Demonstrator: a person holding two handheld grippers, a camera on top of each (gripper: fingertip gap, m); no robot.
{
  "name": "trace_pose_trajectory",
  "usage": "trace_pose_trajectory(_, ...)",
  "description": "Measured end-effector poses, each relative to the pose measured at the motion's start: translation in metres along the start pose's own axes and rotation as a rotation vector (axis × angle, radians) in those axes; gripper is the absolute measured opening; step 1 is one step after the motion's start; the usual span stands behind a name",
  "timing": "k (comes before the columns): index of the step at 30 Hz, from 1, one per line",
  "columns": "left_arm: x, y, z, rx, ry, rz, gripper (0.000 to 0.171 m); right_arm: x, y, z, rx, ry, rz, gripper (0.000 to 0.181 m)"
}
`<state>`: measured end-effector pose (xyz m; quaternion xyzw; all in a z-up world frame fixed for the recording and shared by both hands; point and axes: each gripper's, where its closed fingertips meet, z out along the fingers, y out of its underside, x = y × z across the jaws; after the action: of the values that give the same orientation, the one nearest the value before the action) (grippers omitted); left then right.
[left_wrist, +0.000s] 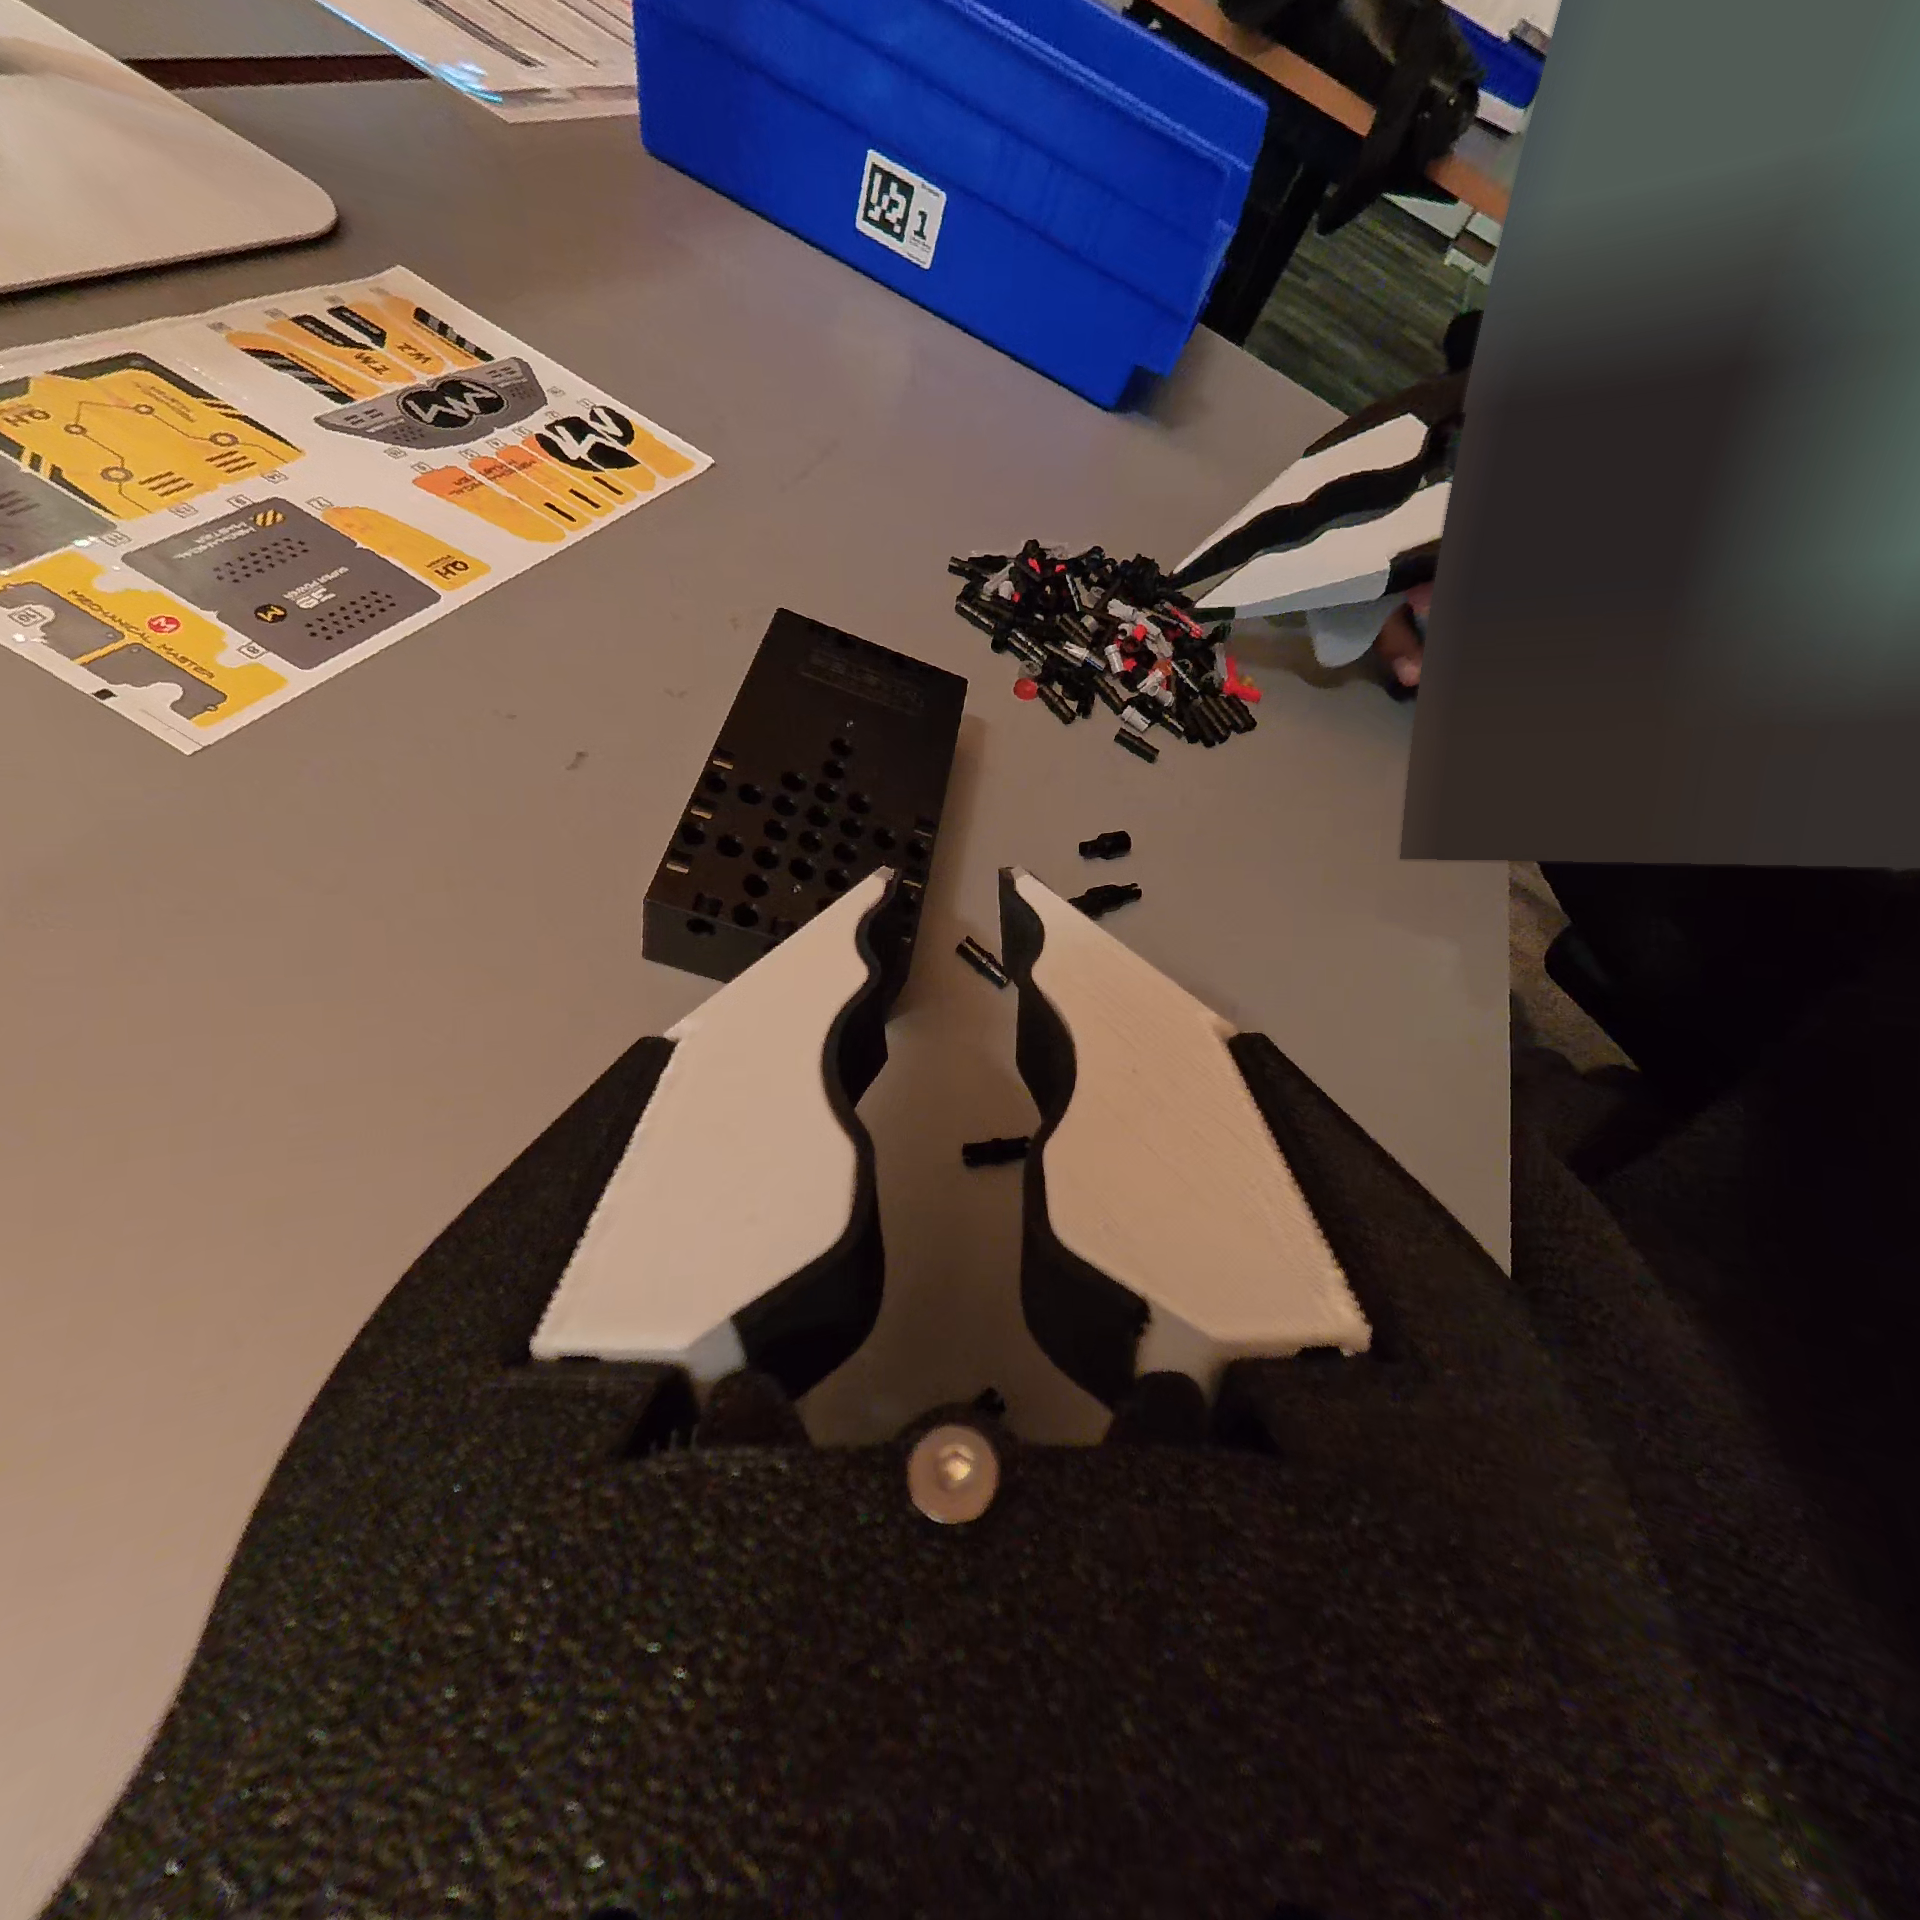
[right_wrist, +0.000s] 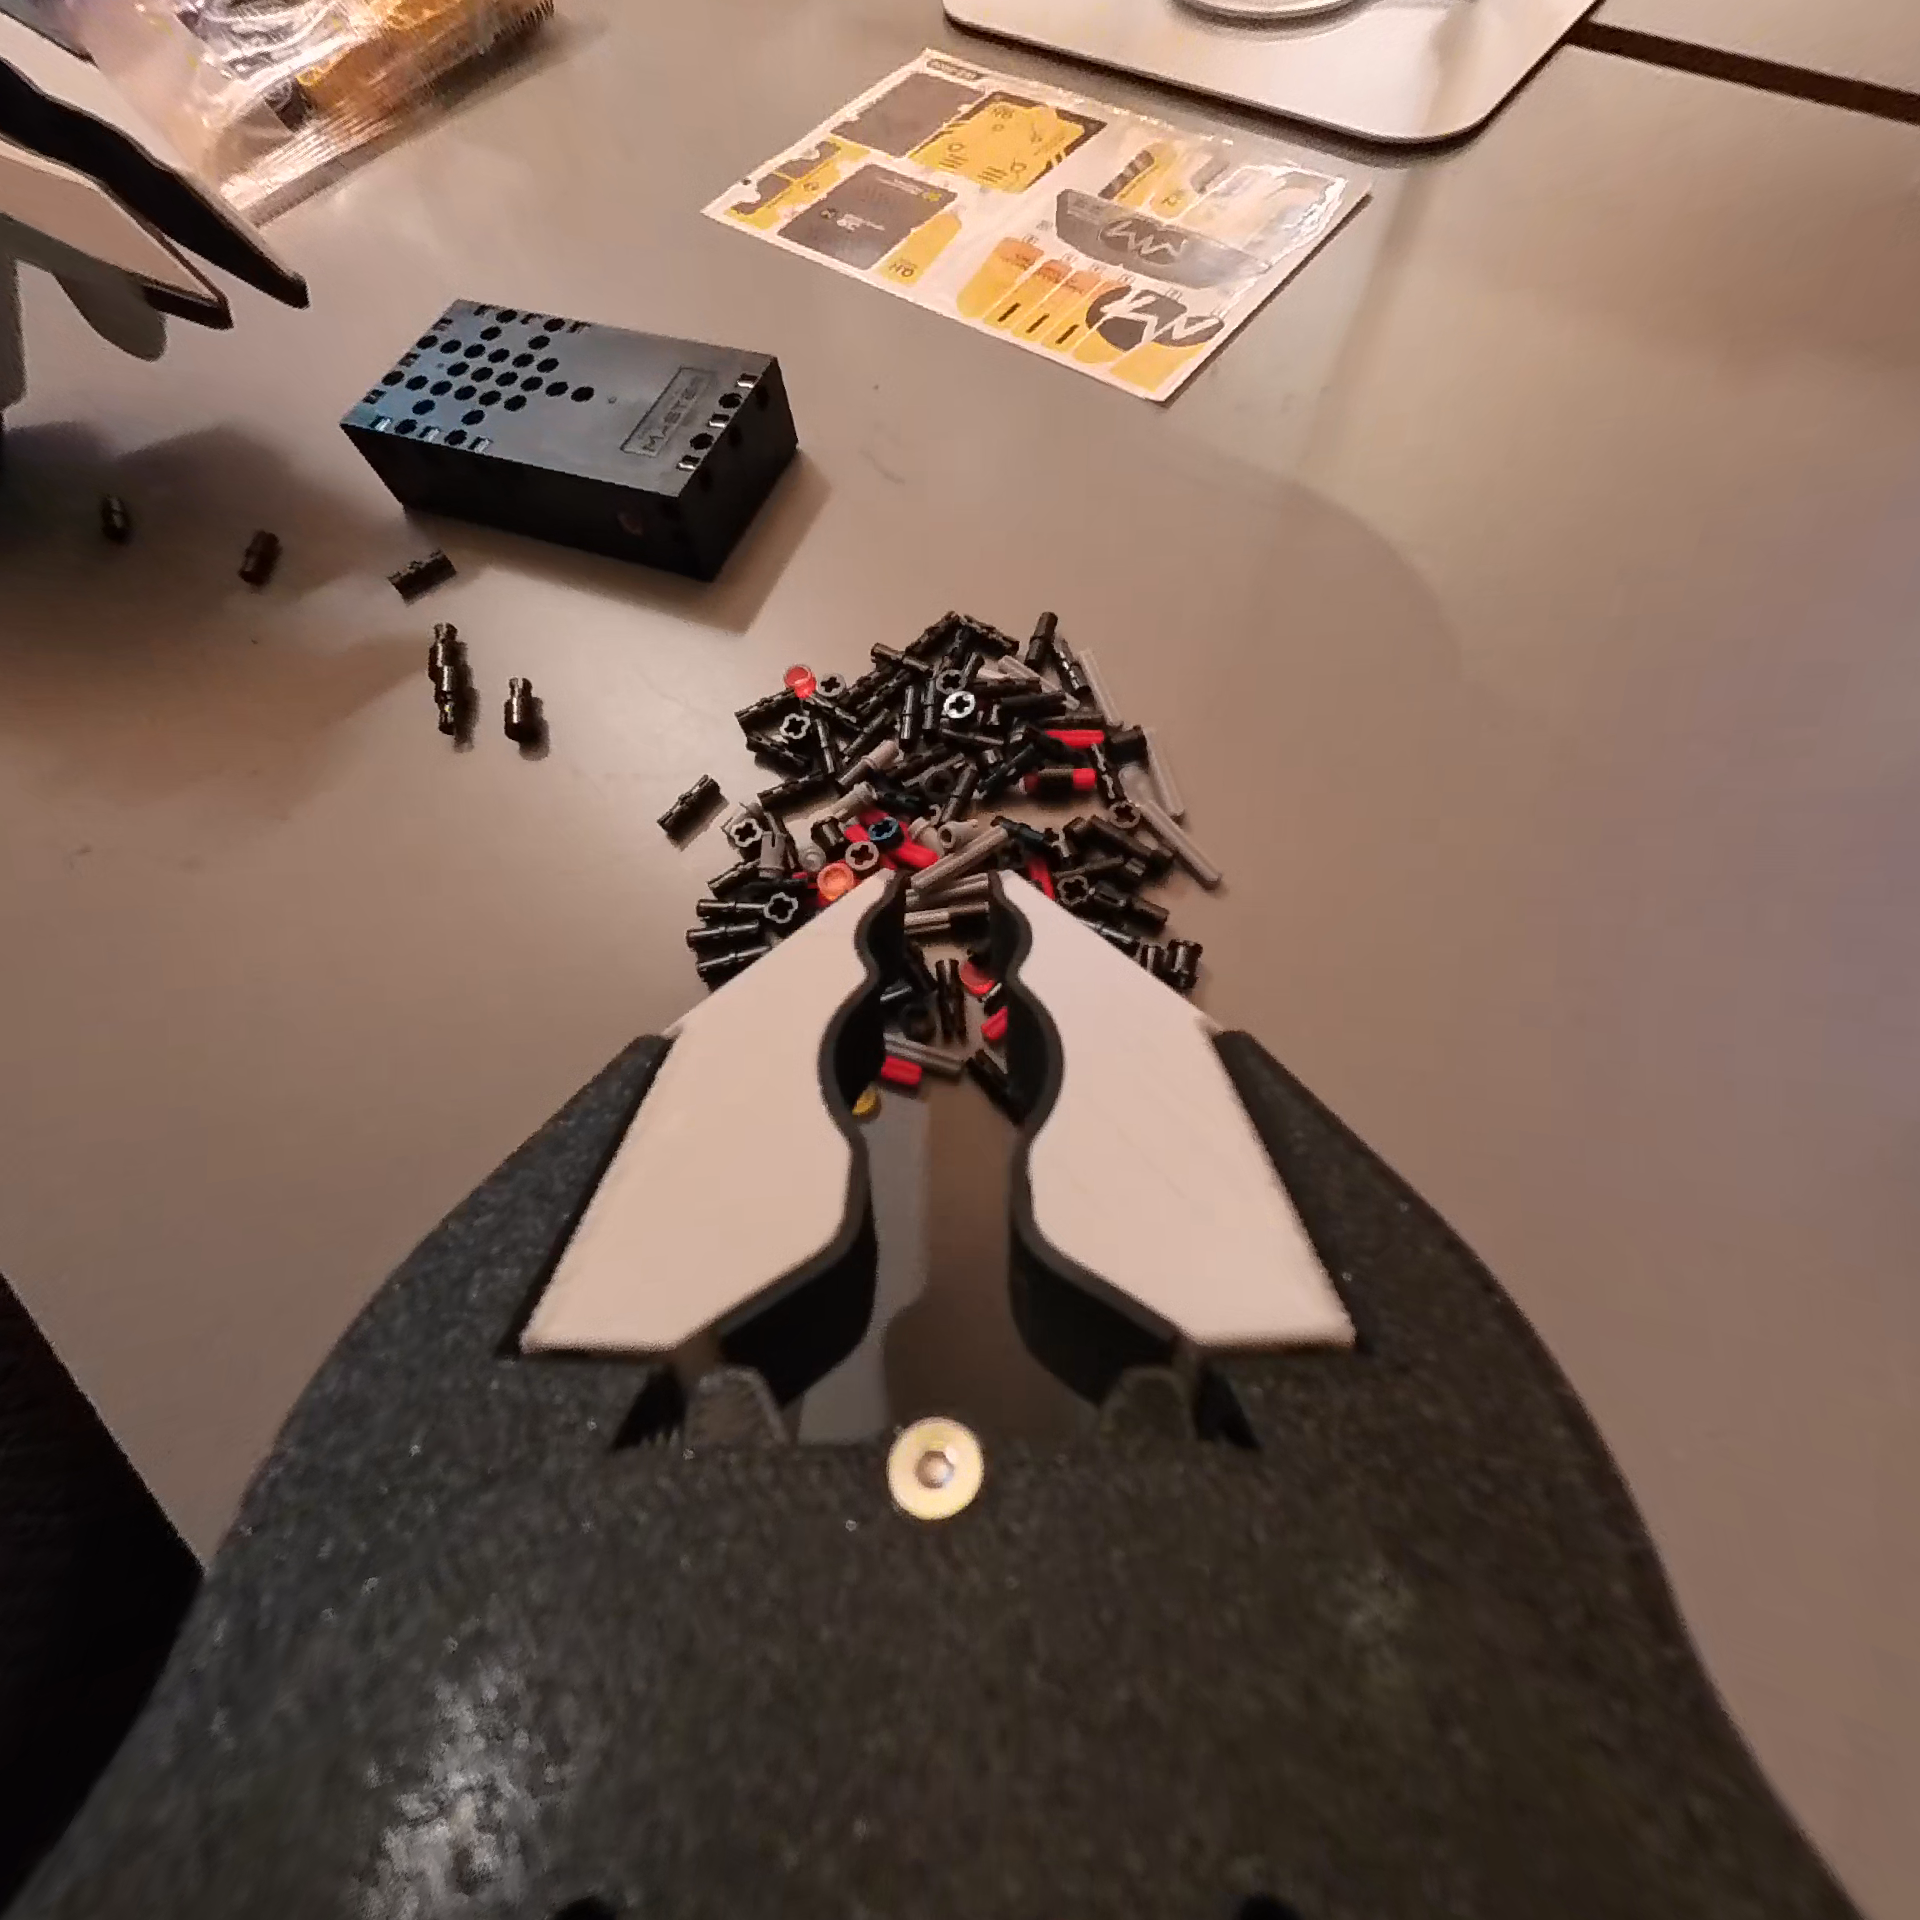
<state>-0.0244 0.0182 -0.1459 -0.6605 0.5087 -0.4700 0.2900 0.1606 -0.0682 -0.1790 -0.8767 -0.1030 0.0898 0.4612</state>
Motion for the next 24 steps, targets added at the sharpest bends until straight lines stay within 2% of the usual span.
trace_pose_trajectory(13,0.003,0.001,0.001,-0.008,-0.007,0.033,0.017,0.001,0.011,0.008,-0.087,0.049,-0.055,0.016)
trace_pose_trajectory(24,0.004,0.002,0.002,-0.013,-0.007,0.039,0.017,0.004,0.010,0.008,-0.080,0.047,-0.016,0.016)
